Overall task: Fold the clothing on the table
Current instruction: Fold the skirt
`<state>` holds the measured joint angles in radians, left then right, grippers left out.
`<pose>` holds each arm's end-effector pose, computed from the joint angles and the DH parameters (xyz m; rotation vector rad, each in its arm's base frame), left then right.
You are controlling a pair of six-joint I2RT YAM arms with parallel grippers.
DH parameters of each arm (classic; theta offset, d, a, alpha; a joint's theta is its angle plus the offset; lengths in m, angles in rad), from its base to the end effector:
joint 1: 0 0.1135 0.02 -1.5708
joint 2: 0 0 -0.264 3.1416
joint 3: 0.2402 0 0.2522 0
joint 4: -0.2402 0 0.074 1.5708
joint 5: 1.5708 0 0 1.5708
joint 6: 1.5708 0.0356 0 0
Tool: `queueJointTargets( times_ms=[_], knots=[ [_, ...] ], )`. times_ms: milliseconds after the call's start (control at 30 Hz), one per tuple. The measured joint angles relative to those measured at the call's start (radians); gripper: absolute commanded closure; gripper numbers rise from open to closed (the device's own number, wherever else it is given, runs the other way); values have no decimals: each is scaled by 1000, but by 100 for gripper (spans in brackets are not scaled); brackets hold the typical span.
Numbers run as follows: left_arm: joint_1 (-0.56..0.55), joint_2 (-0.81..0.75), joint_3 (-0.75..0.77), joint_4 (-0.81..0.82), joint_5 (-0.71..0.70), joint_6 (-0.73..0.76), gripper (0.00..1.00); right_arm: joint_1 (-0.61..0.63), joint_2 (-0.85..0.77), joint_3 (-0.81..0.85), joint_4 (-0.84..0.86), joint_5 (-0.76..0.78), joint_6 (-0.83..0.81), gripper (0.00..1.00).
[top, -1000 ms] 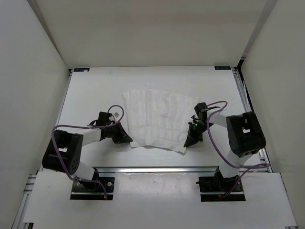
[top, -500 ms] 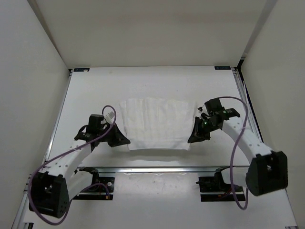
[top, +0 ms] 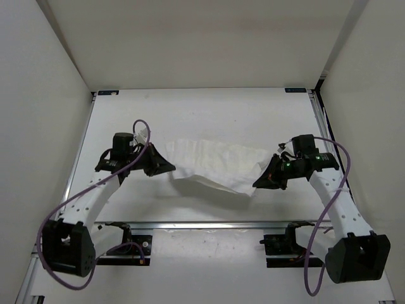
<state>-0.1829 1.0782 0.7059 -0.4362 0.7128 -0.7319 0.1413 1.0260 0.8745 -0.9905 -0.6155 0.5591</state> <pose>0.2070 -0.0620 0.2399 -0.3151 2.4794 -1.2632 0.1726 0.0453 0.2679 0.3870 2.7501 1.0342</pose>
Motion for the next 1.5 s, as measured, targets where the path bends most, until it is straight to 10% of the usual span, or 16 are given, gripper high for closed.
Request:
queueJointTargets(
  times_ms=[567, 1100, 1500],
  knots=[
    [22, 668, 230, 432, -88, -215, 100, -121, 565, 149, 466, -82, 140, 100],
    [23, 74, -106, 348, 101, -233, 100, -102, -72, -145, 37, -79, 84, 100],
    [-3, 555, 118, 460, 6, -319, 98, -194, 243, -193, 393, -191, 264, 98]
  ],
)
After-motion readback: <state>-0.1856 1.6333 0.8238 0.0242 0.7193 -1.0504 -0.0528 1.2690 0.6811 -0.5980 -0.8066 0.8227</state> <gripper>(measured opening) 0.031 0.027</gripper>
